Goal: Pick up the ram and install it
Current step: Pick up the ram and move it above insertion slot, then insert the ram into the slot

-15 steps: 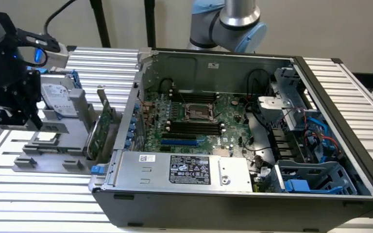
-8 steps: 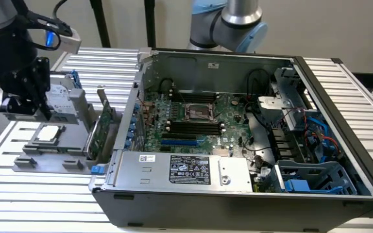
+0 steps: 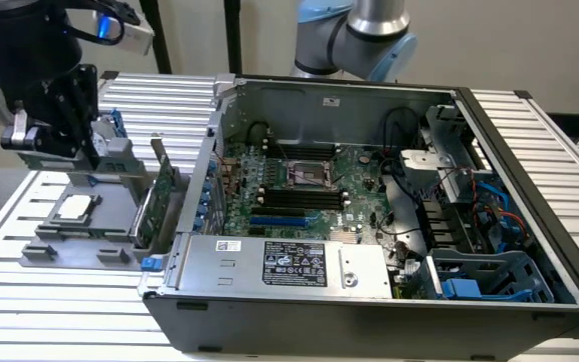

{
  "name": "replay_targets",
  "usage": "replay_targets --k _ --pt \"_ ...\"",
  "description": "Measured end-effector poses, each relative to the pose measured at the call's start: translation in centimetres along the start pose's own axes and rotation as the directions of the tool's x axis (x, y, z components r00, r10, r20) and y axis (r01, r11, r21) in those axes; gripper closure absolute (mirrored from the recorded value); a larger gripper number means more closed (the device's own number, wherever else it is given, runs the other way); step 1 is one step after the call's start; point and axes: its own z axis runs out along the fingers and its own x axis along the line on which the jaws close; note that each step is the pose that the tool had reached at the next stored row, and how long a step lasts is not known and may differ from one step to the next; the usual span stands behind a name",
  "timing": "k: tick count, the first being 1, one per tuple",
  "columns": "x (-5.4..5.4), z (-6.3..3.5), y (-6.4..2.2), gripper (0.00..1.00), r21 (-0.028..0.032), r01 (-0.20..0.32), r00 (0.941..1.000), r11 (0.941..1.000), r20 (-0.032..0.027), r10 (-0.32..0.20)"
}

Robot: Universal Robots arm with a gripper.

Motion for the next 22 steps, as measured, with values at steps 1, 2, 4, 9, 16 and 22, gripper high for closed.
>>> replay_targets --k 1,2,4,9,16,22 --pt "0.0 -0.37 -0.43 1.0 -0.0001 0.0 1.0 1.0 0.0013 0.0" --pt "0.0 -0.72 -0.87 1.0 -0.0001 0.0 1.0 1.0 0.0027 0.0" --pt "-0.1 -1.37 -1.79 1.0 0.0 0.0 1.0 1.0 0.0064 0.0" --pt "-0.1 -2.11 -4.02 1.0 -0.0004 0.0 0.9999 1.0 0.0107 0.0" --pt "-0.2 -2.3 -7.2 1.0 -0.0008 0.0 0.9999 1.0 0.0141 0.0" --pt "-0.2 -2.37 -9.93 1.0 -0.0009 0.0 0.9999 1.0 0.0151 0.0"
